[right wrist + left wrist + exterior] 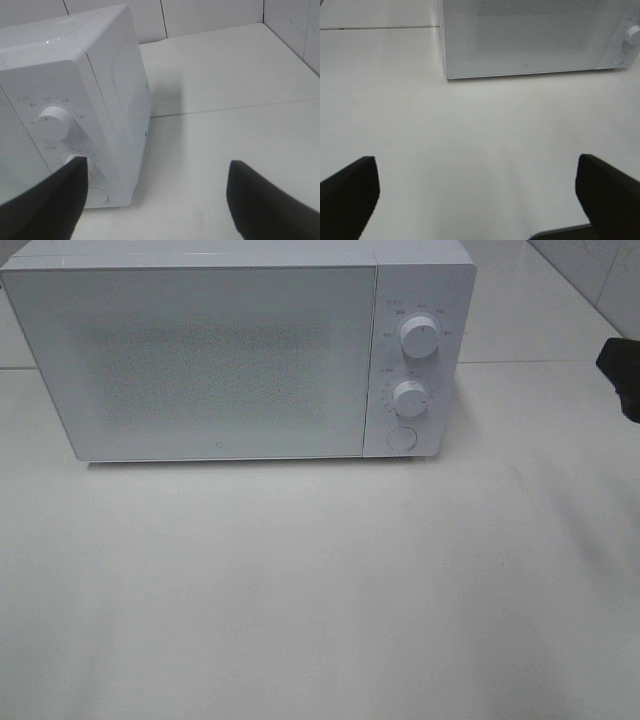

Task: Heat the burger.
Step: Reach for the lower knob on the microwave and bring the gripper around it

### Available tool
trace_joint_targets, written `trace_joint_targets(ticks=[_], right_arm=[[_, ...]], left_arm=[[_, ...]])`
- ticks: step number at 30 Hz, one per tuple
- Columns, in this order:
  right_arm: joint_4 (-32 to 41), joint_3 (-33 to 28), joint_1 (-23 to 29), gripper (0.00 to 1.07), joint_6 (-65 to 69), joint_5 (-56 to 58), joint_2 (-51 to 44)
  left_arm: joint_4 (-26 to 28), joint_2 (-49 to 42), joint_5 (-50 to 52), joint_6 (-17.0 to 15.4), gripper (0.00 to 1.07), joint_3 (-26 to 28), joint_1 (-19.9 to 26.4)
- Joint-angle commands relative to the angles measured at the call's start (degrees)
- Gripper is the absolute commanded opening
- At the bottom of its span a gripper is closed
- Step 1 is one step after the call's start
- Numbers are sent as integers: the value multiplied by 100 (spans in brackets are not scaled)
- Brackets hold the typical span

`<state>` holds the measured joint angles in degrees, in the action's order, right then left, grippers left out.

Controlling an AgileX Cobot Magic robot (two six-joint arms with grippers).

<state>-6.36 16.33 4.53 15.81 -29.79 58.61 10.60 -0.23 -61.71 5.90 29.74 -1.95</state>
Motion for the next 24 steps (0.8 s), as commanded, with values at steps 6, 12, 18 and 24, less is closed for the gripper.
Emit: trace_joint_targets(ticks=[6,12,18,24], right_arm=[[487,-63,80,74,-693,-837,791],[1650,-275,888,74,-1891,-1524,1186],[2807,-327,1662,74,-2750,-2154,1610],[3908,-327,2687,74,-3272,-2962,2194]], left_arm=[[6,-138,52,6,100,-17,23],[6,-138,52,6,100,-17,23],[6,-138,52,6,100,-17,23],[6,-138,52,6,100,-17,23]])
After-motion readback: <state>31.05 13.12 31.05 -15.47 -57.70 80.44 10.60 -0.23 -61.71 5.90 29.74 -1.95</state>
